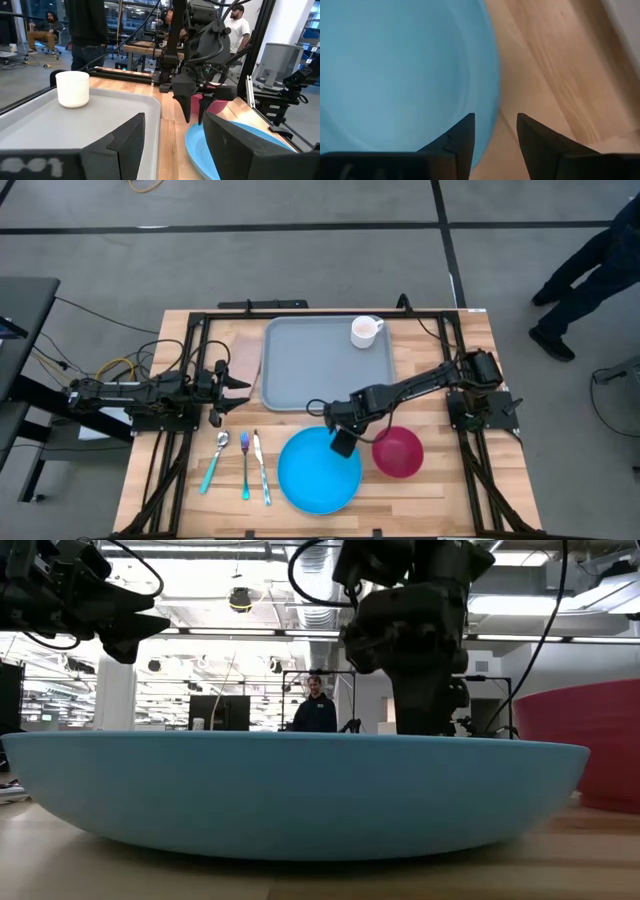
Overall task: Set up tray
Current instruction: Put the plate on the serving tray to the bottom of the mug
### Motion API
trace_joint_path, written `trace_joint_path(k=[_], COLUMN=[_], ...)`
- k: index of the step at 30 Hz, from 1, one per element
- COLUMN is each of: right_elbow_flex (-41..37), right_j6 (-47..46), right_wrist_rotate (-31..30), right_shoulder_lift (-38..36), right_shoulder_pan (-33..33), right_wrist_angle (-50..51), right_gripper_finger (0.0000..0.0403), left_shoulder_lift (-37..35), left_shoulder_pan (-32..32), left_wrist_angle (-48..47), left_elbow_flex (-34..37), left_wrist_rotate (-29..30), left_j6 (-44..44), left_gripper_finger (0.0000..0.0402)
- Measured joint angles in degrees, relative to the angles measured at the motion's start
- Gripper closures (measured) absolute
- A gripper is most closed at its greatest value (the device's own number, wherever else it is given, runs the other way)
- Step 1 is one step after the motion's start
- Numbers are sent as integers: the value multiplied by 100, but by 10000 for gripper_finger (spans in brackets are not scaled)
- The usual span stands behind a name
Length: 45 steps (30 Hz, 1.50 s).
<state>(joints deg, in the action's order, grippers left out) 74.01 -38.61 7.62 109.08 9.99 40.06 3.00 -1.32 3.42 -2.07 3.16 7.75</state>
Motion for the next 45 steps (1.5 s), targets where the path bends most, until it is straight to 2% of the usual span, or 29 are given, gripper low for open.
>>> trace_joint_path(k=[8,14,17,23,32,39,45], right_elbow_flex=[-62,-76,-47,8,23,56,510], right_j6=[113,196,261,320,398,415,741], right_wrist_rotate=[38,422,684,791,937,987,871], right_shoulder_lift=[0,253,512,616,575,578,607], right_shoulder_pan=[-77,-62,-26,-25,-34,-77,-215], right_wrist_angle=[-72,-165,-591,-530,-619,-576,-218], right_gripper_finger=[292,299,300,307,394,398,400], left_shoulder_lift=[0,-2,-2,42,33,33,33], left_shoulder_pan=[2,0,0,1,0,1,1], left_wrist_angle=[0,-5,-9,11,19,23,33], left_elbow_flex=[0,0,0,-1,2,2,2], left_wrist_rotate=[9,13,13,25,26,26,26], left_j6=[0,0,13,18,20,20,44], left_gripper_finger=[212,212,212,212,212,212,212])
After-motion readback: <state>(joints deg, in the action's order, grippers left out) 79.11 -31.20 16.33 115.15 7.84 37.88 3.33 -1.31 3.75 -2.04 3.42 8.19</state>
